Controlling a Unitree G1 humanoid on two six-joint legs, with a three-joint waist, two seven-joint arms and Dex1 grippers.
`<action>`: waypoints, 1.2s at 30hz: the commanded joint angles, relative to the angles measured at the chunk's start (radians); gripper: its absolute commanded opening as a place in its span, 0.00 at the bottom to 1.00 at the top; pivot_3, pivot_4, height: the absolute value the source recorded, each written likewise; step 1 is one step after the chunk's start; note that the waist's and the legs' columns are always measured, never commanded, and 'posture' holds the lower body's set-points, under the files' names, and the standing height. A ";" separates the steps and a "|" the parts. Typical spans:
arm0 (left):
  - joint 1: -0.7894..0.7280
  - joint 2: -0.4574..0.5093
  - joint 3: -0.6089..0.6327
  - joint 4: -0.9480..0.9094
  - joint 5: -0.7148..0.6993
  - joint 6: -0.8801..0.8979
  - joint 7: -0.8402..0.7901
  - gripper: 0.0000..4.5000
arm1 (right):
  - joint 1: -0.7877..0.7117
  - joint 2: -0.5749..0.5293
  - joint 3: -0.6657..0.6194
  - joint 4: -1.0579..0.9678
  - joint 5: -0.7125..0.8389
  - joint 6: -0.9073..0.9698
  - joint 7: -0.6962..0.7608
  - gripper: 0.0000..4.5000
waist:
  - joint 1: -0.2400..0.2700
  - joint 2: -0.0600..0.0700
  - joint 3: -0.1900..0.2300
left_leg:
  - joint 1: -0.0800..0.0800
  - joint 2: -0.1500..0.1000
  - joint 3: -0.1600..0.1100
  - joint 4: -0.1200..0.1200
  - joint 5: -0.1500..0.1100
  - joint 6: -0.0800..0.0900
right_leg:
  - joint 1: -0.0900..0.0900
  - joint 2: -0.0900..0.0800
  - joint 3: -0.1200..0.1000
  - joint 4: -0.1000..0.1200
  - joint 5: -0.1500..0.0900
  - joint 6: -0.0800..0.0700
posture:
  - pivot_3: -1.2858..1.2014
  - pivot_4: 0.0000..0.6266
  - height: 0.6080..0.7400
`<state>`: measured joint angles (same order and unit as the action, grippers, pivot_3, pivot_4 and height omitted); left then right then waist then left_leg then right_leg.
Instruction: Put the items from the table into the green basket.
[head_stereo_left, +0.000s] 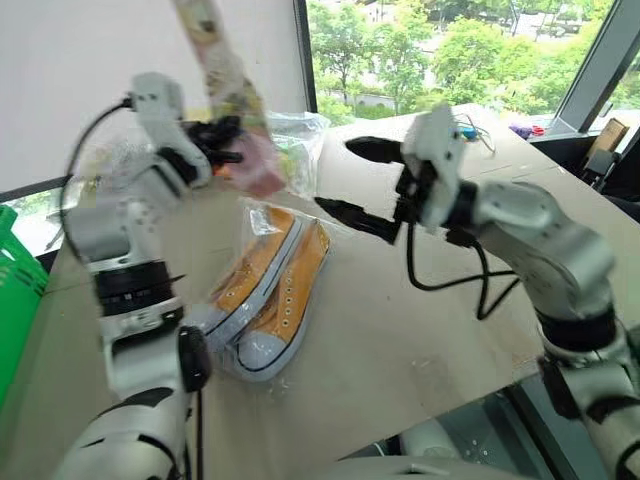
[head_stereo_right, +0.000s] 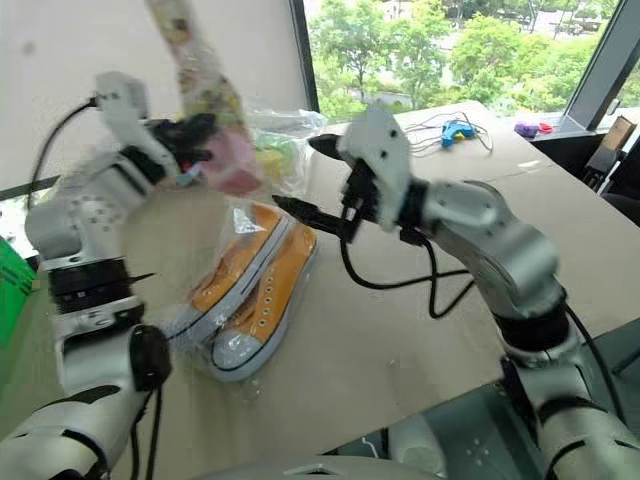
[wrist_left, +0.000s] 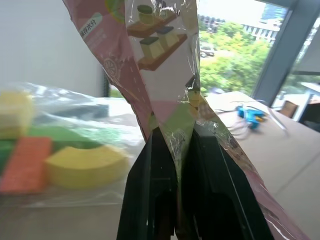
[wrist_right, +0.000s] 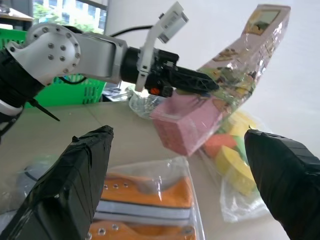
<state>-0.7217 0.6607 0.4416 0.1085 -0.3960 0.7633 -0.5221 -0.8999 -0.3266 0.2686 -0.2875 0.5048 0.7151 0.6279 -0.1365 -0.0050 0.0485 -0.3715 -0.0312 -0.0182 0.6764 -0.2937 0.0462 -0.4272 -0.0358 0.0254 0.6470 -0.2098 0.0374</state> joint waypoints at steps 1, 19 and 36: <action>0.049 0.152 0.071 -0.024 0.054 -0.143 -0.027 0.08 | -0.112 0.073 0.021 0.098 0.006 -0.048 0.096 1.00 | 0.018 -0.003 -0.002 | -0.005 0.000 0.000 0.000 0.000 0.000 | -0.006 0.000 0.000 0.001 0.000 -0.001 | 0.55 0.00 1.00; 0.235 0.861 -0.084 1.081 0.527 -1.097 0.086 0.08 | -0.347 0.256 0.021 0.280 -0.025 -0.141 0.278 1.00 | 0.207 -0.024 -0.015 | -0.014 -0.003 -0.007 -0.007 0.007 -0.011 | -0.019 0.001 -0.022 0.009 -0.002 -0.012 | 0.59 0.00 1.00; 0.183 0.804 -0.257 1.183 0.606 -1.139 0.128 0.08 | -0.367 0.254 -0.007 0.279 -0.067 -0.072 0.166 1.00 | 0.190 -0.032 -0.020 | -0.011 0.001 -0.016 -0.008 0.011 -0.017 | -0.015 0.000 -0.031 0.016 -0.003 -0.019 | 0.57 0.00 1.00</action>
<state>-0.5123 1.4460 0.1836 1.2983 0.2148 -0.3571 -0.4117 -1.2367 -0.0680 0.3035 0.0038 0.4343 0.6499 0.7877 0.0531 -0.0371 0.0289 -0.3824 -0.0299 -0.0342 0.6687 -0.2827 0.0292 -0.4422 -0.0357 -0.0055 0.6627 -0.2133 0.0183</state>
